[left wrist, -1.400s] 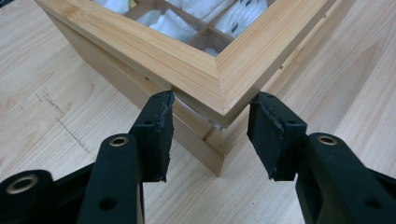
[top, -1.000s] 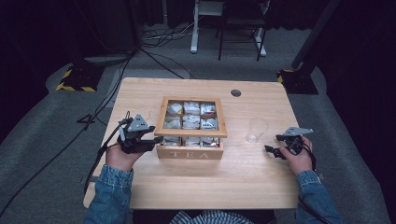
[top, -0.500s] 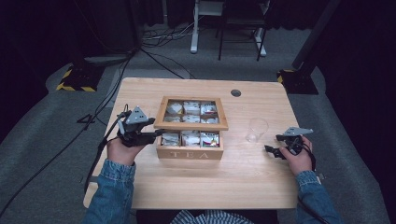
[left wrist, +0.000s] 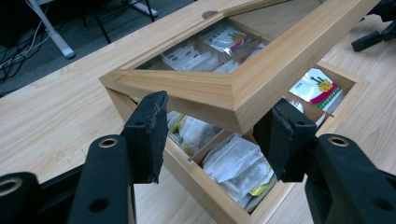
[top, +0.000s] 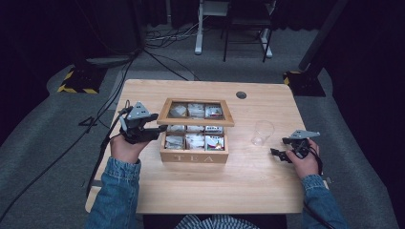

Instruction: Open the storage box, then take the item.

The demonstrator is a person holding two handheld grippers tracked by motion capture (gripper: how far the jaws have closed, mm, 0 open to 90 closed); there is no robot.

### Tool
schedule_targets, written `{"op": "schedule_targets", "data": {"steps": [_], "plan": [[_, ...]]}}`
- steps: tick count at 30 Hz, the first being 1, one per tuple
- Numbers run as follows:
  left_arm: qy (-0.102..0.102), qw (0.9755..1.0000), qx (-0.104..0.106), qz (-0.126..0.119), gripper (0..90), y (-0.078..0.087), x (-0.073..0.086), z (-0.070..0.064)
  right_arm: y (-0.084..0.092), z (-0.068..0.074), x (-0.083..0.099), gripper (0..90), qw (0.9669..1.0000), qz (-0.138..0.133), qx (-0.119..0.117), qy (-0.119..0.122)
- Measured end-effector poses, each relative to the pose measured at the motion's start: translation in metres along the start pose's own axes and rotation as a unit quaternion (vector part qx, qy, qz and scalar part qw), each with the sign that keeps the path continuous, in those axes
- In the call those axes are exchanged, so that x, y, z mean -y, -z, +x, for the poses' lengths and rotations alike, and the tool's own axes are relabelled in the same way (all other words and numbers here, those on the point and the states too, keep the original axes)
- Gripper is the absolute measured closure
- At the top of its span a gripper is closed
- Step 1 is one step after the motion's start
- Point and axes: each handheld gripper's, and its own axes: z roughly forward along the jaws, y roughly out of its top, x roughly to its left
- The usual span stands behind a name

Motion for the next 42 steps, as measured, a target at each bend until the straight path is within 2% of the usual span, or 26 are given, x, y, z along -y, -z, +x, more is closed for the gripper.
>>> {"op": "schedule_targets", "data": {"steps": [13,22,30,36,39,42], "plan": [[0.009,0.9996,-0.010,-0.023,45.9,0.001,-0.012,0.005,0.000,0.004,0.000,19.0,0.9999,0.000,0.012,-0.008],[0.008,0.9995,-0.005,-0.029,46.1,-0.002,-0.020,0.011,0.001,0.009,0.001,19.0,0.9997,0.001,0.018,-0.015],[0.007,0.9996,-0.009,-0.026,46.2,-0.004,-0.026,0.013,0.003,0.014,0.003,19.0,0.9996,0.000,0.021,-0.019],[0.008,0.9995,-0.008,-0.028,46.5,-0.005,-0.027,0.014,0.005,0.021,0.004,18.8,0.9990,0.002,0.033,-0.029],[0.008,0.9996,-0.007,-0.028,46.5,-0.005,-0.027,0.015,0.005,0.025,0.004,23.2,0.9989,0.001,0.035,-0.032],[0.007,0.9996,-0.006,-0.027,46.5,-0.005,-0.027,0.015,0.008,0.028,0.002,31.0,0.9992,0.008,0.024,-0.030]]}}
